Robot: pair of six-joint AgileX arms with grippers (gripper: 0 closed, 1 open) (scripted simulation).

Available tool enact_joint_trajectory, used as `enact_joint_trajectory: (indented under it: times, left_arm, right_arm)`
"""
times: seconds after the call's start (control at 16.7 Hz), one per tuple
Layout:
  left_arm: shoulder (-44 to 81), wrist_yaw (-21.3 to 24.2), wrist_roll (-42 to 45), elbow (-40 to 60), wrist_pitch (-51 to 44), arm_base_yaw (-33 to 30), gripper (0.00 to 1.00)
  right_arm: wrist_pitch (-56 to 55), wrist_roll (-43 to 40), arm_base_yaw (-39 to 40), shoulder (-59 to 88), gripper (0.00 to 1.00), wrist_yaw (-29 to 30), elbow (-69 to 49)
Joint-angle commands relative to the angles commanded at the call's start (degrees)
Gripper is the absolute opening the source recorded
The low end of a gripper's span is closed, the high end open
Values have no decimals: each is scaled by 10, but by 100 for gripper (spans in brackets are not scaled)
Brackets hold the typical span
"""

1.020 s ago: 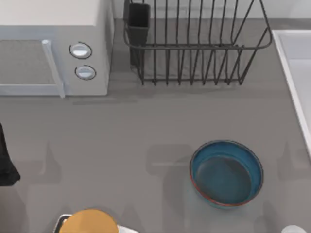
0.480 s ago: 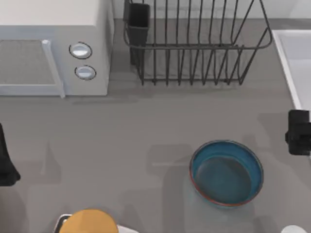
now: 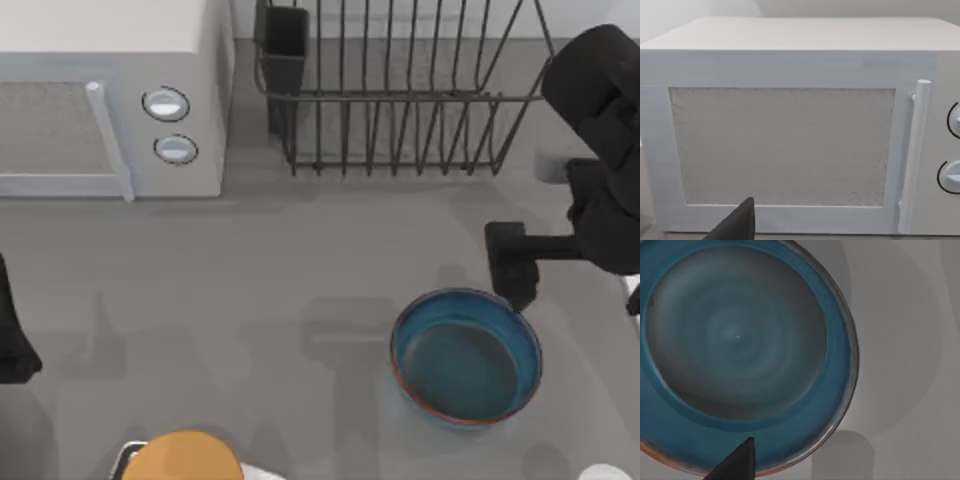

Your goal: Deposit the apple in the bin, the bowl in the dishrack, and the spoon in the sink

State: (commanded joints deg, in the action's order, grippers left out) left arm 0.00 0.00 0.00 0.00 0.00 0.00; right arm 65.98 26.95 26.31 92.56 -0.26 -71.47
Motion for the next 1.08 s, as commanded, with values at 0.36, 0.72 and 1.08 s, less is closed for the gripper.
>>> enact_joint_trajectory:
  times: [0.36,0.72,1.08]
  left_arm:
    - [0,0,0,0,0,0,100]
    - [0,0,0,0,0,0,100]
    - [0,0,0,0,0,0,100]
  right_arm:
    - [24,10,10,35,100,3,-30]
    - [-44,10,9,54,100,3,20]
    - [-194,13,12,104,100,3,117]
